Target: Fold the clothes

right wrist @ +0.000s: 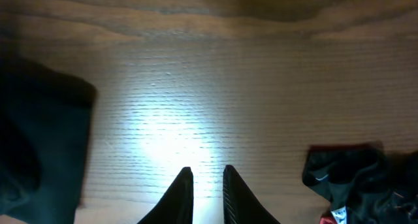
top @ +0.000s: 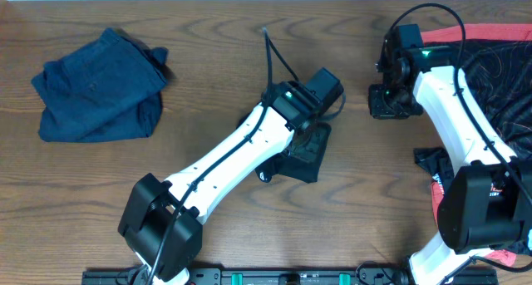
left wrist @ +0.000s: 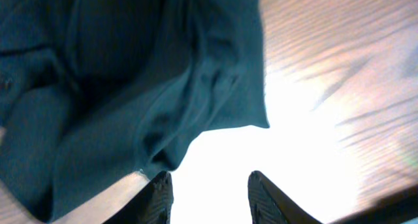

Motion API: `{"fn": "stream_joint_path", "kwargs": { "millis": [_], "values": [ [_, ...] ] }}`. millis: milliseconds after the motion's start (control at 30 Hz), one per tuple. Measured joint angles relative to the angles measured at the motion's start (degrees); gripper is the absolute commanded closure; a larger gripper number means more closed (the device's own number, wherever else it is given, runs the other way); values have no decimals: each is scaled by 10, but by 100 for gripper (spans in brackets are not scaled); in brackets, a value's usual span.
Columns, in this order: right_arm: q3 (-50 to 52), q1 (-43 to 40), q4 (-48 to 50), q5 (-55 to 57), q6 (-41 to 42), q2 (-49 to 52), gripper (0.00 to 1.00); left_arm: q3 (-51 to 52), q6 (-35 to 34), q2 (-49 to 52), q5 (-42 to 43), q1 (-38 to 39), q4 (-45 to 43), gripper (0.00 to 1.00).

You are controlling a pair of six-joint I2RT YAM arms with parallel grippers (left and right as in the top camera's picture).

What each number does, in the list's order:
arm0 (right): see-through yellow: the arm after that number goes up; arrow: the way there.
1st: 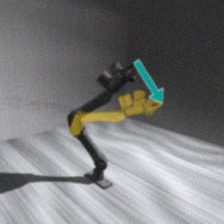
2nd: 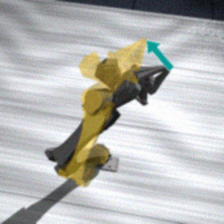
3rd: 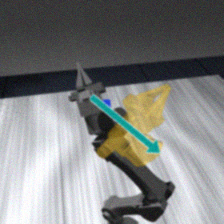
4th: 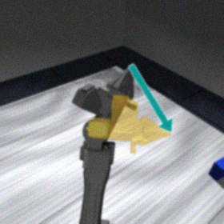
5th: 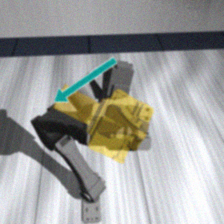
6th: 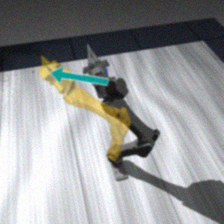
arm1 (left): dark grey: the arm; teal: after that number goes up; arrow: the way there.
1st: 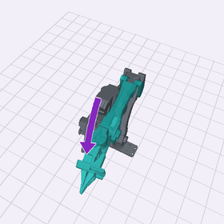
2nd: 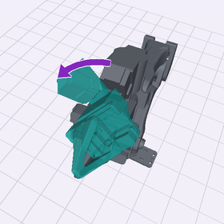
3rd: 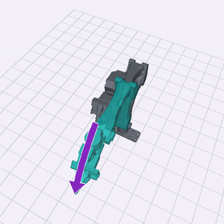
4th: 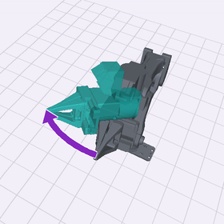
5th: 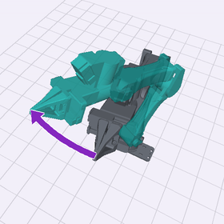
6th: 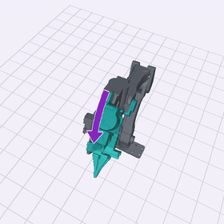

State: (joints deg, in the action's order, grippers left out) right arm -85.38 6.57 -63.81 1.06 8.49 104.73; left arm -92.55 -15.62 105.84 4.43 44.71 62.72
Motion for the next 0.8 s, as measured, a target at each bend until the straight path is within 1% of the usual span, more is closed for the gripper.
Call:
{"fn": "stream_joint_path", "kwargs": {
  "millis": [100,200,333,367,400,433,500,600,667,767,800],
  "values": [
    [0,-2,0,-7,-15,0,82,0,7,-16,-48,-11,5,52],
    [0,-1,2,-40,-47,0,77,0,9,-55,-89,-51,-8,50],
    [0,12,25,-133,-97,0,63,-3,9,-107,-115,-150,-52,48],
    [0,17,38,-163,-104,0,56,-5,8,-112,-113,-181,-65,48],
    [0,21,50,-191,-107,0,51,-8,8,-113,-110,-203,-76,48],
    [0,26,63,-219,-109,0,47,-8,9,-112,-98,-227,-87,48],
    [0,37,93,-275,-105,0,43,-8,8,-98,-55,-271,-101,48],
    [0,57,112,-318,-89,0,35,-8,8,-63,19,-316,-106,48],
    [0,70,114,-327,-81,0,30,-8,8,-36,63,-332,-106,48],
    [0,93,114,-325,-71,1,29,-8,10,5,124,-342,-107,48],
    [0,101,115,-320,-64,2,31,-8,11,17,143,-342,-107,47]
  ]
}}
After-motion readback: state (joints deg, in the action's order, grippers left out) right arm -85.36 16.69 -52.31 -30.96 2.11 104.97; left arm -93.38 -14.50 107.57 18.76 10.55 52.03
